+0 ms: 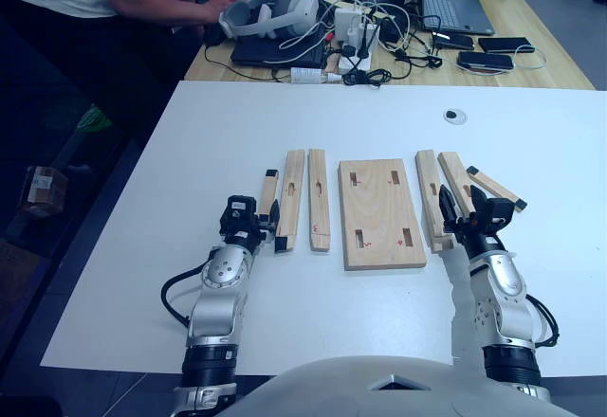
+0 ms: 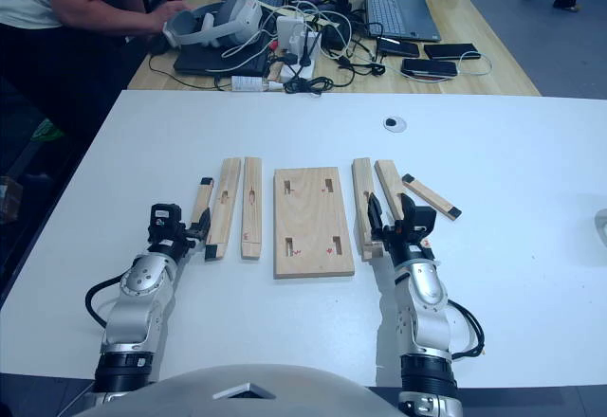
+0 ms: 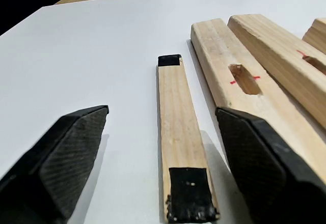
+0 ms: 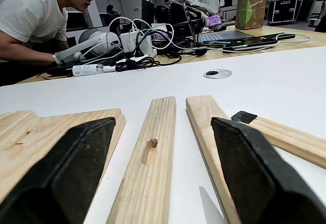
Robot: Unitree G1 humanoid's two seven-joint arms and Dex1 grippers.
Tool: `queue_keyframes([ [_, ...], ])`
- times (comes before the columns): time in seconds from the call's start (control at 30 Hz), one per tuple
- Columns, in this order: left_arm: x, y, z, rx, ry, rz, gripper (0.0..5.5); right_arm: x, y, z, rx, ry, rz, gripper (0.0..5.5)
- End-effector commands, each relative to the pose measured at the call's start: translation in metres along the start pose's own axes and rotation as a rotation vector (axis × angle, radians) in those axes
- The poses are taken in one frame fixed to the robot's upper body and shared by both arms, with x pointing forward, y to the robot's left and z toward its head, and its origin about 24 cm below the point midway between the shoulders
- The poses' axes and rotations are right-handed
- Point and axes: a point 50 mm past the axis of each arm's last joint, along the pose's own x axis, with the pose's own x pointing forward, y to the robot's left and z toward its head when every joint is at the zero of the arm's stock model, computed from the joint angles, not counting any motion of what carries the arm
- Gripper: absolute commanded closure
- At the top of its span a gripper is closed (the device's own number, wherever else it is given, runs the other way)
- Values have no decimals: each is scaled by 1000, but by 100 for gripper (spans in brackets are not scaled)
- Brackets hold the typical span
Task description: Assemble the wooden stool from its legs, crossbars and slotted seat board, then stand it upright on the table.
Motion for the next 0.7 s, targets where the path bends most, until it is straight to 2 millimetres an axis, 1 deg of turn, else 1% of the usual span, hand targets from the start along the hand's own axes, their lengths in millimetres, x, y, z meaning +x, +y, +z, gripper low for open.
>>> queue_keyframes([
  [0.03,0,2,-2,0,19,2,159,2,0,1,-6,-4,-7,201],
  [0.17,0,3,-3,1,24,3,159,3,0,1,-5,-5,-8,201],
  [0.43,-1,11,-2,-2,15,22,159,3,1,0,-2,-6,-11,201],
  [0.7,-1,8,-6,-6,32,7,159,5,0,1,-5,-10,-11,201],
])
